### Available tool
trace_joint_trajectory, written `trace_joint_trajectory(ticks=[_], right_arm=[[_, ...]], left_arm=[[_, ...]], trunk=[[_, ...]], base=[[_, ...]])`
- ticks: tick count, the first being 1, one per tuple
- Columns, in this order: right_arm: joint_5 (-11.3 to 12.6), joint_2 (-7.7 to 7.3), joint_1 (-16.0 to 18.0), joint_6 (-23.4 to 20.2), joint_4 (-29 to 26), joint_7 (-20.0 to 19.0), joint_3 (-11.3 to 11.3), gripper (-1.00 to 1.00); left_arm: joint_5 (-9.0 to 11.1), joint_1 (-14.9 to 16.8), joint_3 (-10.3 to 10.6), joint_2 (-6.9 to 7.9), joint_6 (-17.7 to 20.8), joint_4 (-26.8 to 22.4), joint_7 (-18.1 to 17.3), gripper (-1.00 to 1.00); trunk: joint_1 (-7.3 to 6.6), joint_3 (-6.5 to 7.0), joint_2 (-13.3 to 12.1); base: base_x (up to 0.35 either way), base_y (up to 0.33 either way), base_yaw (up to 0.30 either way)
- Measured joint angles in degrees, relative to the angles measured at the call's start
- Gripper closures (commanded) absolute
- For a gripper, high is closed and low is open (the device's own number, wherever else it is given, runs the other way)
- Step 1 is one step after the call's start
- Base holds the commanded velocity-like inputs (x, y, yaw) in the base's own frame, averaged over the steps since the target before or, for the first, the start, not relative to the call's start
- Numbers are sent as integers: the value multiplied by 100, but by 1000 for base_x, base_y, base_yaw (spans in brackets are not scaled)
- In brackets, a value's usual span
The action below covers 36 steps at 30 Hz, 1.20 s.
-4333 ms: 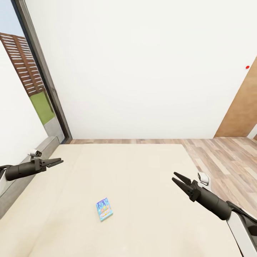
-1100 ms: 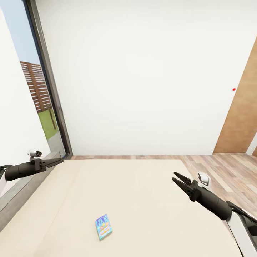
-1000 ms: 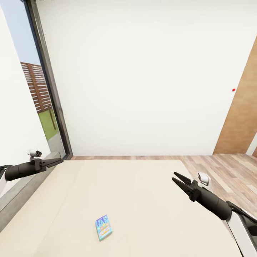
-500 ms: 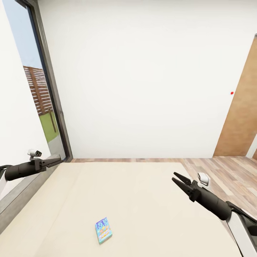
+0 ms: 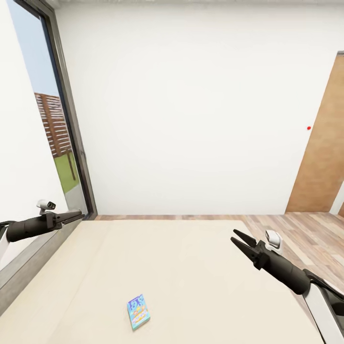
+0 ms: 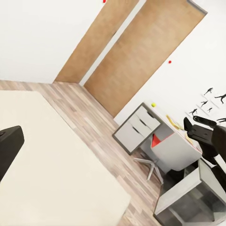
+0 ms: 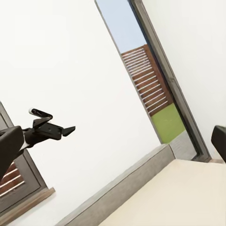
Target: Put all the toys in the child's room - the three board games (two on the bed and one on the table), the two jigsaw puzzles on the table, and the tennis ball on the table - inside the toy box on the table in the child's room.
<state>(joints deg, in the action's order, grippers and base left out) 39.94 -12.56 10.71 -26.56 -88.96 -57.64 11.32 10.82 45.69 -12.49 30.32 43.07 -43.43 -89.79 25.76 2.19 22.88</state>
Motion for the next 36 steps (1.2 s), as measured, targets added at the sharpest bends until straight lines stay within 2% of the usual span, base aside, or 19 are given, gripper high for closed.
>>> trace_joint_trajectory(ticks=[36], right_arm=[[14, 0, 0, 6, 0, -4, 8, -100]], left_arm=[[-7, 0, 0, 0, -4, 0, 0, -100]], trunk=[[0, 10, 0]], base=[[0, 0, 3]])
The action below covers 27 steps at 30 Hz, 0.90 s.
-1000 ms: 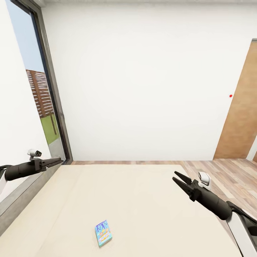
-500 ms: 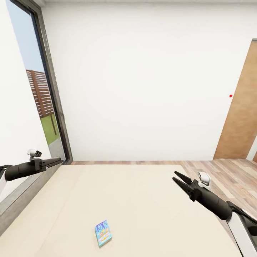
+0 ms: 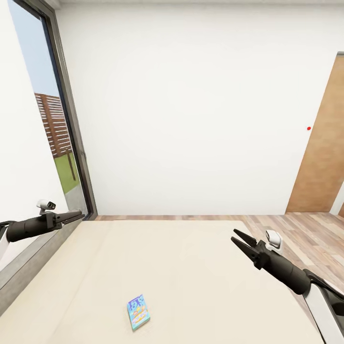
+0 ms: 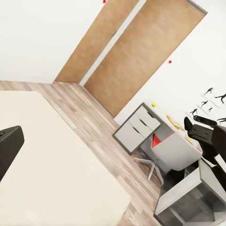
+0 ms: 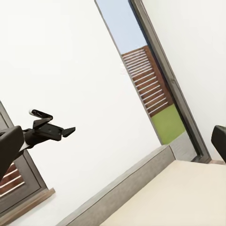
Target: Put all the toys in the child's room - the three board games (two on the bed and one on the table), the two jigsaw puzzles on the table, and the tennis ball on the table - inside the toy box on the table in the child's room.
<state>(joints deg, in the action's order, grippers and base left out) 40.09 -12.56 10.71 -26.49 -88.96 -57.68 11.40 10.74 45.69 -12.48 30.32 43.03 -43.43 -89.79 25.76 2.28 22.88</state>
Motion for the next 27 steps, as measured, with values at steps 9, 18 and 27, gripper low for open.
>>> trace_joint_trajectory(ticks=[9, 18, 27], right_arm=[[-5, 0, 0, 0, 0, 13, 4, -100], [-6, -8, 0, -27, 0, 108, 36, -100], [4, -78, 0, -112, 8, 579, 137, -100]], left_arm=[[-8, 0, 0, 0, 4, 0, 0, -100], [-21, 0, 16, -2, 21, 0, 0, -100], [-58, 5, 113, -237, 54, 0, 1028, -100]], trunk=[[0, 0, 0], [0, 0, 0], [0, 0, 0]], base=[[0, 0, 0], [0, 0, 0], [0, 0, 0]])
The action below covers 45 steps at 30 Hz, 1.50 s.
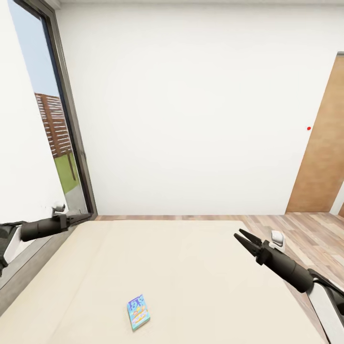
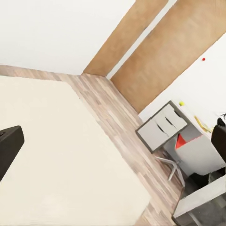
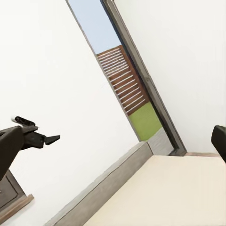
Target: Put all the toys in the child's room - the three board games (two on the bed and one on the table), the two jigsaw puzzles on the table, and the tennis ball on the table - inside the toy box on the table in the child's room.
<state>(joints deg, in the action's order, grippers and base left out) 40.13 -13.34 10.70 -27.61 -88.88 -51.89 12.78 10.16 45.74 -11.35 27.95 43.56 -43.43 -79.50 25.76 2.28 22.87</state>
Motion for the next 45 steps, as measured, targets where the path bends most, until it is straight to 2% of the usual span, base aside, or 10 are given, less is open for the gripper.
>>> trace_joint_trajectory(ticks=[6, 7, 10, 14, 22, 25, 29, 34, 39, 45], right_arm=[[-7, 3, 0, -54, -8, 490, 137, -100], [-12, 8, 0, -122, -11, 629, 145, -100], [-20, 22, 0, -222, -13, 832, 152, -100], [-19, 43, 0, -315, -32, 1162, 135, -100], [-14, 58, 0, -353, -71, 1292, 83, -100], [-10, 59, 0, -390, -81, 1303, 81, -100], [-7, 65, -1, -573, -84, 1304, 86, -100], [-3, 68, 0, -762, -99, 1295, 95, -100], [0, 68, 0, -800, -102, 1282, 101, -100], [6, 66, 0, -804, -113, 1257, 109, -100]], left_arm=[[-21, 34, 33, -643, 54, -1, 1554, -100], [-33, 39, 38, -797, 60, -1, 2012, -100], [-41, 52, 42, -1010, 50, 6, 2698, -100], [-51, 90, 51, -1431, 14, 22, 4240, -100], [-41, 104, 102, -2101, -20, 28, 6507, -100], [-43, 113, 284, -2392, -173, 44, 7231, -100], [-49, 116, 634, -2649, -584, 170, 7765, -100], [-96, 118, 1193, -2945, -1216, 829, 8211, -100], [-107, 119, 1335, -3020, -1757, 1232, 8307, -100], [-108, 119, 1388, -3030, -2065, 1501, 8328, -100]], trunk=[[0, 0, -1], [0, 0, 0], [0, 0, 0], [0, 0, 0], [0, 0, 0], [0, 0, 0], [0, 0, 0], [0, 0, 0], [0, 0, 0], [0, 0, 0]], base=[[0, 0, 0], [0, 0, 0], [0, 0, 0], [0, 0, 0], [0, 0, 0], [0, 0, 0], [0, 0, 0], [0, 0, 0], [0, 0, 0], [0, 0, 0]])
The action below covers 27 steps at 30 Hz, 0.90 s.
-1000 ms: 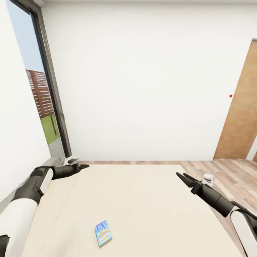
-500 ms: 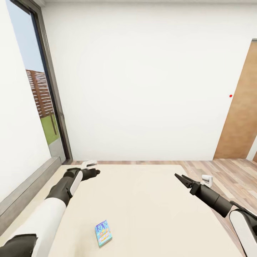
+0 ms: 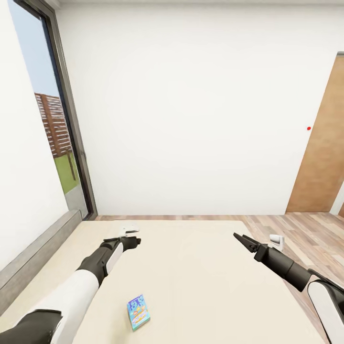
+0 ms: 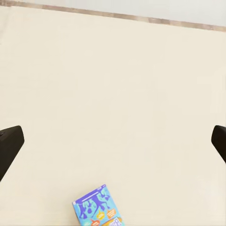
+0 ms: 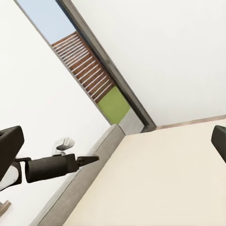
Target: Put all the toys in the child's room - the three board games (two on the bed and one on the table), the two jigsaw puzzles on the table, and the tennis ball on the table - inside the toy box on the table in the child's room.
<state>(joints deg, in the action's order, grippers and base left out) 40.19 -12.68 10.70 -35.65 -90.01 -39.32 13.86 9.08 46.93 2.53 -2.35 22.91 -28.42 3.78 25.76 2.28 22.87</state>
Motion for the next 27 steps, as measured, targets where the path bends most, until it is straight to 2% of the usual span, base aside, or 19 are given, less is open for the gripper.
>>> trace_joint_trajectory(ticks=[11, 27], right_arm=[[10, -3, 0, 11, 4, -16, 15, -100], [27, -6, 0, 24, -4, -19, 21, -100]], left_arm=[[-1, 1, 8, -45, -848, 779, 4, -100], [26, -7, -7, -9, -998, 1029, -5, -100]], trunk=[[0, 0, 0], [0, 0, 0]], base=[[0, 0, 0], [0, 0, 0]])
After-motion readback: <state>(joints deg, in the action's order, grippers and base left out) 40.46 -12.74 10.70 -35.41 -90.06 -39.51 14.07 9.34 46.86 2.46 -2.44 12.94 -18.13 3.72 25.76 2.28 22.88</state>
